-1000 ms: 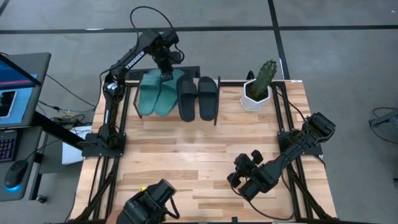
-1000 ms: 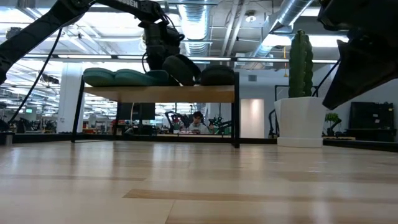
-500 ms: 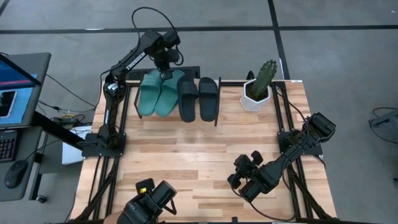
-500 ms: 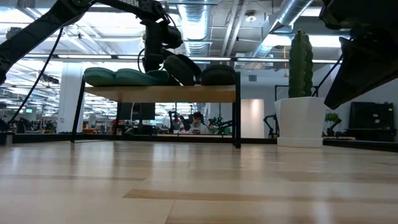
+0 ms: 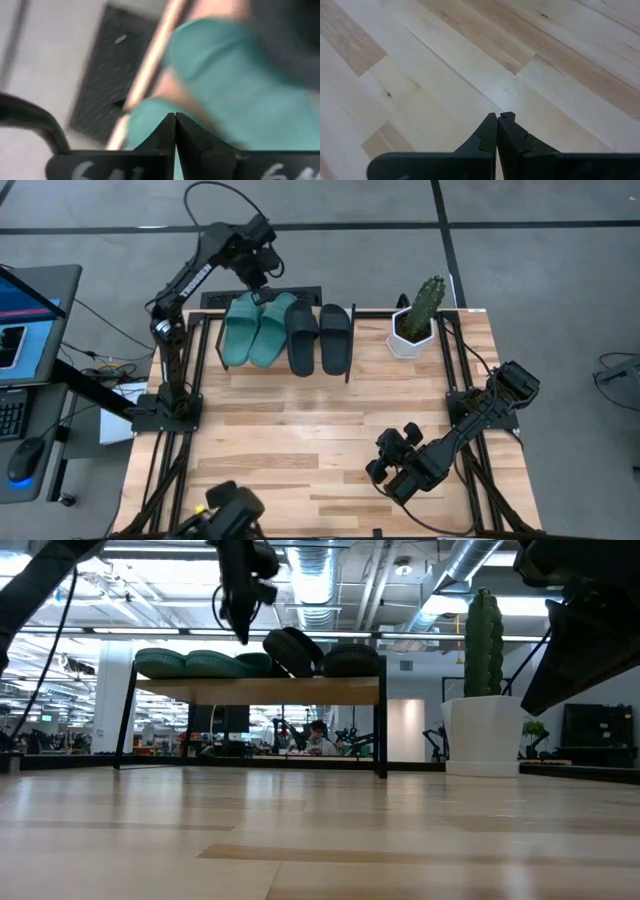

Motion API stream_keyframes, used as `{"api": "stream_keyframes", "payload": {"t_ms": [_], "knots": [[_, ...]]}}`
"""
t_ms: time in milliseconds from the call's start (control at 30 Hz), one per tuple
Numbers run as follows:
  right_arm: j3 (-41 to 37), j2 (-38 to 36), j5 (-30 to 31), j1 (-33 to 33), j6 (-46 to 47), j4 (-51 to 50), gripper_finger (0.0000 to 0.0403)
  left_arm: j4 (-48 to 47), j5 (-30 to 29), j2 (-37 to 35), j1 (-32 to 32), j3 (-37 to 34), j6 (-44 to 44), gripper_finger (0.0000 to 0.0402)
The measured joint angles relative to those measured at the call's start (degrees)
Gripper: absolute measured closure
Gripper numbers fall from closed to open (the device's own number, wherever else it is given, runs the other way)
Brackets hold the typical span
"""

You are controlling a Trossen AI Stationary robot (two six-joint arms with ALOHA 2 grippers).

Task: Pick and place slides into the shelf
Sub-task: Adjust the slides on the shelf

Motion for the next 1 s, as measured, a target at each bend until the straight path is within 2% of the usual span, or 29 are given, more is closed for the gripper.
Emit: {"api": "stream_keyframes", "payload": {"t_ms": [67,133,300,433,633,800,1000], "knots": [[0.0,0.0,0.0,0.0,0.0,0.2,0.0403,0.2,5.7,-1.8,0.0,-0.6,0.8,0.0401],[0.0,0.0,0.0,0.0,0.0,0.4,0.0403,0.0,6.5,-4.1,-0.1,-2.9,2.1,0.0401],[0.0,0.0,0.0,0.0,0.0,0.9,0.0403,-0.1,4.0,-8.0,1.1,-12.3,5.8,0.0402],[0.0,0.0,0.0,0.0,0.0,1.3,0.0403,2.3,-1.9,-8.6,3.0,-17.1,8.4,0.0401],[0.0,0.0,0.0,-0.1,0.0,1.9,0.0403,4.6,-2.8,-7.1,5.5,-17.7,12.1,0.0402],[0.0,0.0,0.0,-0.2,0.0,1.9,0.0403,4.7,-7.1,-4.8,7.5,-17.7,12.8,0.0401],[0.0,0.0,0.0,-0.2,0.0,2.1,0.0403,4.2,-6.9,-1.6,9.2,-17.7,13.0,0.0402]]}}
